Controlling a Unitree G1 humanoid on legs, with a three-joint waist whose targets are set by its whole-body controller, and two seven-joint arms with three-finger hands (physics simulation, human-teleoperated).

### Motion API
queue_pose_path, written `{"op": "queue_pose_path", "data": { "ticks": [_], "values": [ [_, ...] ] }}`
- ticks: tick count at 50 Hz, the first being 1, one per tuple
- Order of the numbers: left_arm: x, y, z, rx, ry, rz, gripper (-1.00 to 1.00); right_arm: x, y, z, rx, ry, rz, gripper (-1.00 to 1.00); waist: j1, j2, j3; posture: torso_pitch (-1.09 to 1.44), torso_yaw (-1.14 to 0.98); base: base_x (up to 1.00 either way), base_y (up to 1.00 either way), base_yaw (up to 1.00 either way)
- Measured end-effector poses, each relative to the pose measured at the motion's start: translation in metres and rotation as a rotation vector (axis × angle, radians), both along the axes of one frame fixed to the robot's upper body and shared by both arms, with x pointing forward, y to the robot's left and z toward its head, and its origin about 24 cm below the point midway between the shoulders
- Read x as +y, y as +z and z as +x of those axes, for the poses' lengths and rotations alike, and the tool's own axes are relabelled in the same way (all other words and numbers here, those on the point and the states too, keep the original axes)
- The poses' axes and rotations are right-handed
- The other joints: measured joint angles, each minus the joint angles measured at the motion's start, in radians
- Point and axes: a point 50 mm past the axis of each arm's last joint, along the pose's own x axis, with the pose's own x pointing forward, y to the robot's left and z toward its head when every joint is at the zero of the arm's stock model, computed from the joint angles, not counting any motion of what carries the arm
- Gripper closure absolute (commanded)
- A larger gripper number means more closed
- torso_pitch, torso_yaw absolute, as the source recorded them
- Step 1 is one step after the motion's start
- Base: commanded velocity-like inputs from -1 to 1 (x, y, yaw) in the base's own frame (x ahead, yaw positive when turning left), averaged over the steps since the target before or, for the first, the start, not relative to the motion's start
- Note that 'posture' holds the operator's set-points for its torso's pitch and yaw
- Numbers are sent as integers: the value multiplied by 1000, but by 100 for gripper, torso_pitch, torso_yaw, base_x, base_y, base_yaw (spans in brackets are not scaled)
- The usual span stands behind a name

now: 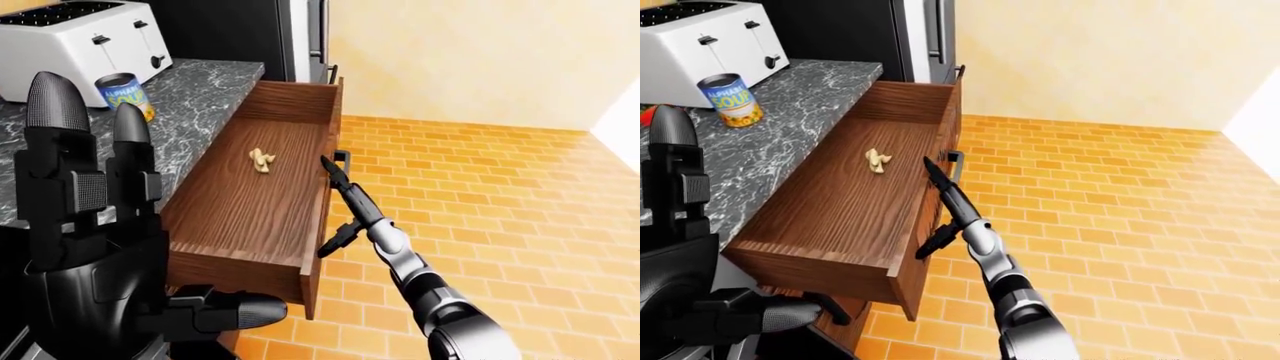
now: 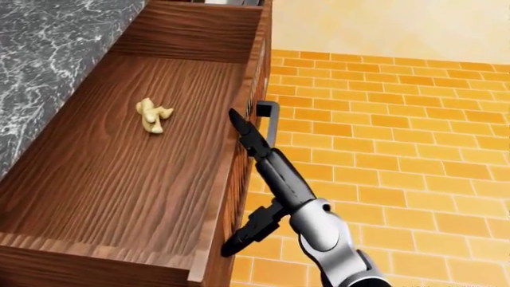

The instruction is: Close the right drawer.

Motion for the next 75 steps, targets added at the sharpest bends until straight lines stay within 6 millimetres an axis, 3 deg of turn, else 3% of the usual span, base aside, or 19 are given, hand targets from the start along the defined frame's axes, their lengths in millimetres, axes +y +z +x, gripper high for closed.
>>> {"op": "queue_pose_path", "data": {
  "ticks": [75],
  "values": [
    [2, 1, 0, -2, 2, -2, -100, 56, 10, 0, 50, 178, -66, -100, -32, 9, 7, 0, 0, 0, 0, 0]
  ]
}}
